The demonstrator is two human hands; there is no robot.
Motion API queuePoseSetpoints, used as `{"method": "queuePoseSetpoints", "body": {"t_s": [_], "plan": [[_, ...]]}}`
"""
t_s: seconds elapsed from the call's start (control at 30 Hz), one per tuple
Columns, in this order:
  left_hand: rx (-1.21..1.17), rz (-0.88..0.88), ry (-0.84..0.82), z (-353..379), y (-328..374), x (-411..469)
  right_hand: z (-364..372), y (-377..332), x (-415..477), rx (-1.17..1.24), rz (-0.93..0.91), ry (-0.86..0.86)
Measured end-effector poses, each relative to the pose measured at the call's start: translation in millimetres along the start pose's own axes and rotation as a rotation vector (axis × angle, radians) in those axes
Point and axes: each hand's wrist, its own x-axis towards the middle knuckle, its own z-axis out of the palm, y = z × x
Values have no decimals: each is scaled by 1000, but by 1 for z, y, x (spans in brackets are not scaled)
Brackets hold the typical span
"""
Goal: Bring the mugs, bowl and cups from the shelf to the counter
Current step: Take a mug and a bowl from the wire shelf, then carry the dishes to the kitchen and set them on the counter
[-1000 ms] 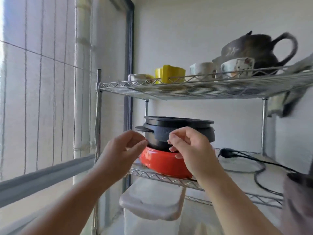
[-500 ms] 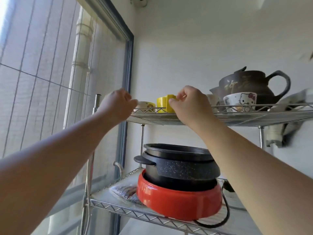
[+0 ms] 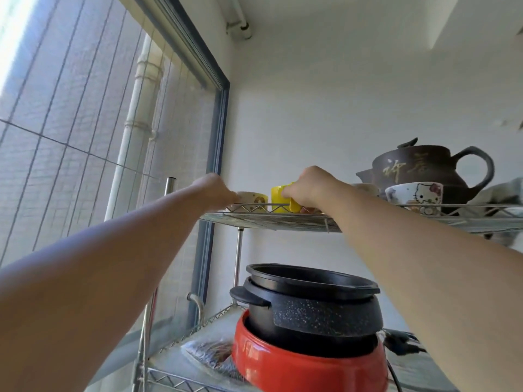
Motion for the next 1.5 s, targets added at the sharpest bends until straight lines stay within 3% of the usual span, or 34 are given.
{"method": "queuePoseSetpoints", "body": {"t_s": [0.27,0.47,0.63,0.9,1.07,1.27,1.37,1.5], "plan": [[-11,-6,-42,2,16,8,6,7,11,-58,11,45],[-428,-162,-72,-2,24,7,4,9,13,78,-9,84],[-595,-205,-8,-6,22,5,2,10,19,185,-86,219],[-901,-109,123,-39,18,-13,-36,10,1,278,-198,373],[-1084,-12,20,-59,10,-53,-63,14,-53,321,-270,466],[-1245,4,-160,-42,-17,-142,-66,42,-162,385,-321,387],[-1330,-20,-270,-12,-33,-195,-53,78,-215,367,-285,266],[-1394,-99,-359,45,-52,-269,-16,145,-286,193,-142,228]]}}
